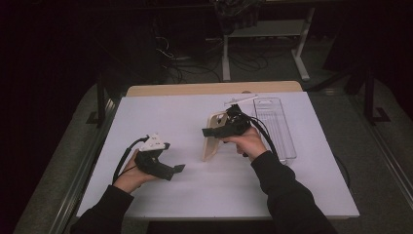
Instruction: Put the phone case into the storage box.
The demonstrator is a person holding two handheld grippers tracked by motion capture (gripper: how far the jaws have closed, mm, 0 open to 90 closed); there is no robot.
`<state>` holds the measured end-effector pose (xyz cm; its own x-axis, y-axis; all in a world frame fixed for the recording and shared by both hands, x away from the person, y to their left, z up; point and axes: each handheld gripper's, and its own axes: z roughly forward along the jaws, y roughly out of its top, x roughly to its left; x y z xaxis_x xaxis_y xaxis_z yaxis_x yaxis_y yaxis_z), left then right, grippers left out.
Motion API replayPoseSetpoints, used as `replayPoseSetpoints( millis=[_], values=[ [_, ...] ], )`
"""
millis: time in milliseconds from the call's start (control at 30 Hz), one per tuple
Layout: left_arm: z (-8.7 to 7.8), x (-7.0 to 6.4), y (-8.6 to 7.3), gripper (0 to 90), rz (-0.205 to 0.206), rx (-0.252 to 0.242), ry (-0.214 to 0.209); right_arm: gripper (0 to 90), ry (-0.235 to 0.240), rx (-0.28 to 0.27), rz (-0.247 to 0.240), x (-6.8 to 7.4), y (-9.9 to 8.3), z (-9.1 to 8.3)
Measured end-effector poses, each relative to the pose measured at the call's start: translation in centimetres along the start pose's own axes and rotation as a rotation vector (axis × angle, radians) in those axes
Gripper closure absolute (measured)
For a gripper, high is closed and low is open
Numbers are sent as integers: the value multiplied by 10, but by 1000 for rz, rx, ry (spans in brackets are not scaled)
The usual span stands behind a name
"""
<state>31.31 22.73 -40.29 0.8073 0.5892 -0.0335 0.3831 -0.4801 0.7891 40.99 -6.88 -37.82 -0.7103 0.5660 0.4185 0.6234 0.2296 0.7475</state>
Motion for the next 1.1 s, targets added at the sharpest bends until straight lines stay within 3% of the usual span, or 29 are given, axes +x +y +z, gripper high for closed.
replayPoseSetpoints(
  millis=[100,200,300,400,500,633,1100],
  values=[
    [-5,3,-7,0,17,27,6,87,1,-2,7,1,1,-1],
    [-8,3,-17,0,-10,44,16,87,6,-4,5,0,1,-3],
    [-11,5,-22,0,-8,53,21,87,3,-6,7,-1,2,-3],
    [-11,5,-24,0,-21,53,25,88,-7,-10,10,-1,4,-5],
    [-11,6,-26,0,-6,59,32,87,-8,-25,7,-3,8,-11],
    [-12,7,-27,0,-25,65,38,88,-20,-38,15,-7,13,-19],
    [-10,5,-27,0,-12,66,53,89,-106,-46,43,-26,25,-44]
  ],
)
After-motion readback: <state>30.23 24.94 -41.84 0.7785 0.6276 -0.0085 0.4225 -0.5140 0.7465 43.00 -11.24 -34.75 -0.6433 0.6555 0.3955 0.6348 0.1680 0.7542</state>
